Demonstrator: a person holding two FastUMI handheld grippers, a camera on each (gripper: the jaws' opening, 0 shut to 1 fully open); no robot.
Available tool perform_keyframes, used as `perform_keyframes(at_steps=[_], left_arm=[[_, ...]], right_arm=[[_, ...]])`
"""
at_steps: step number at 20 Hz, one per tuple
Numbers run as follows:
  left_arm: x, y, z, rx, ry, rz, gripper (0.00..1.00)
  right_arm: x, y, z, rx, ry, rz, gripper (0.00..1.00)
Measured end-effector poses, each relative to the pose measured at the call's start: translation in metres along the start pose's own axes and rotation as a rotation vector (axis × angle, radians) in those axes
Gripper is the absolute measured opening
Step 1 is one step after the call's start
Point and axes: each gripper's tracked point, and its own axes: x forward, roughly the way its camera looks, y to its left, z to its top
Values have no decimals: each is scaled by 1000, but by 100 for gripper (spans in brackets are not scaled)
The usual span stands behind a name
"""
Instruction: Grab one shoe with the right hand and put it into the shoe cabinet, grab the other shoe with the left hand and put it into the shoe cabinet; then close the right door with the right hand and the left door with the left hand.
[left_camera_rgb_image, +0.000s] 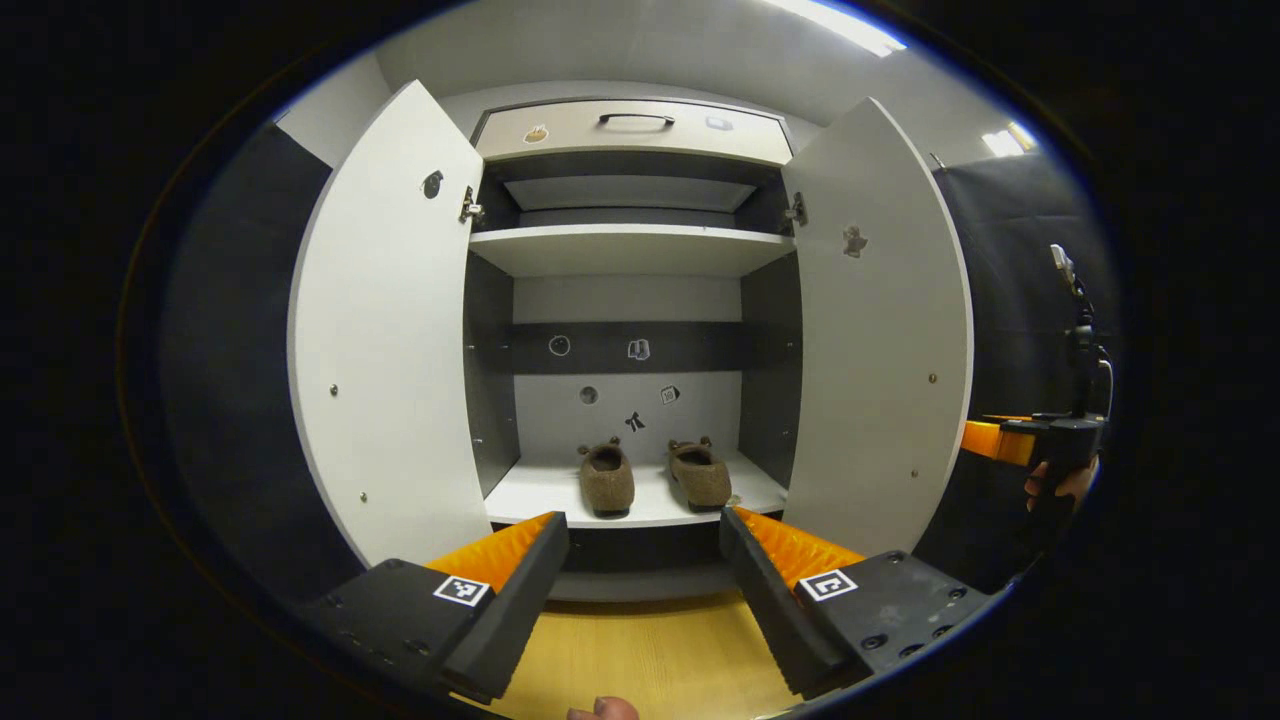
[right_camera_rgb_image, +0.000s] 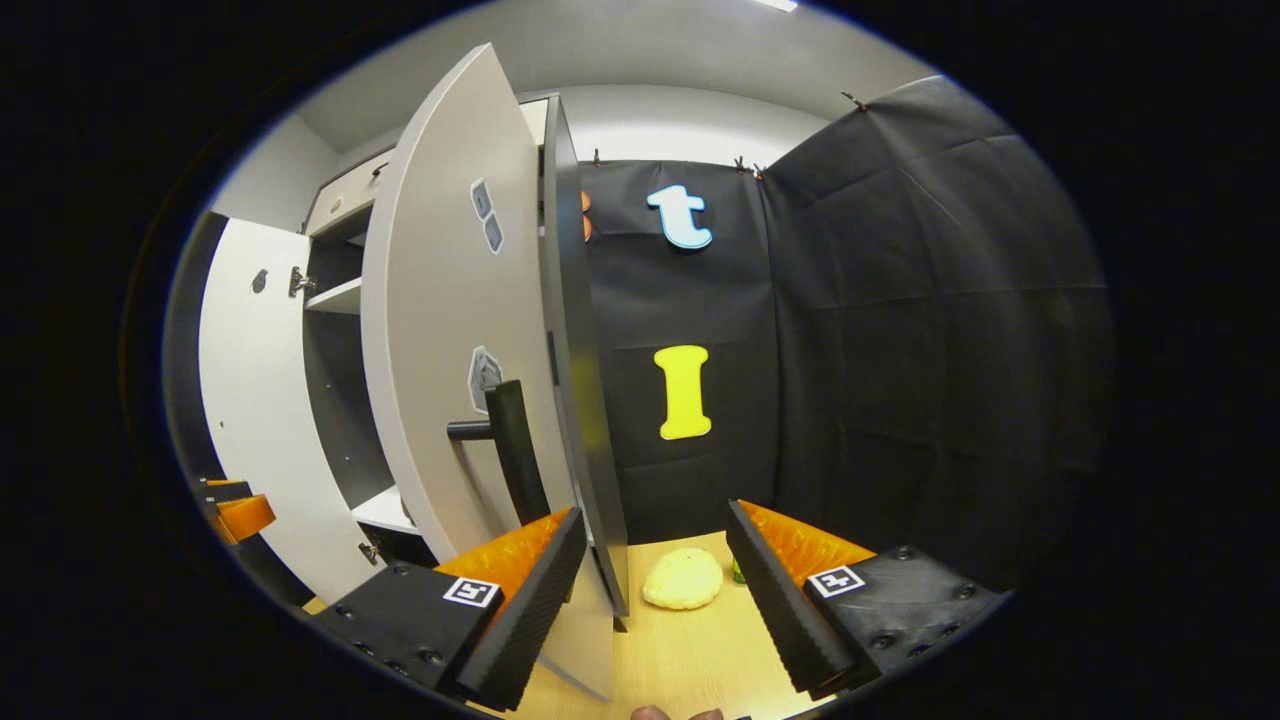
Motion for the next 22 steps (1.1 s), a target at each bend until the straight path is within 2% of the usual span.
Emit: perform_keyframes(at_steps=[9,15,22], left_arm=[[-29,54,-11,3,27,66,96],[-45,96,-14,13,34,123,96],[-66,151,-17,-14,42,200,96]], right_arm=[[-7,71,-10,-10,12,70,96],[3,122,-17,-39,10,123,96],[11,203,-14,-48,-11,230,98]])
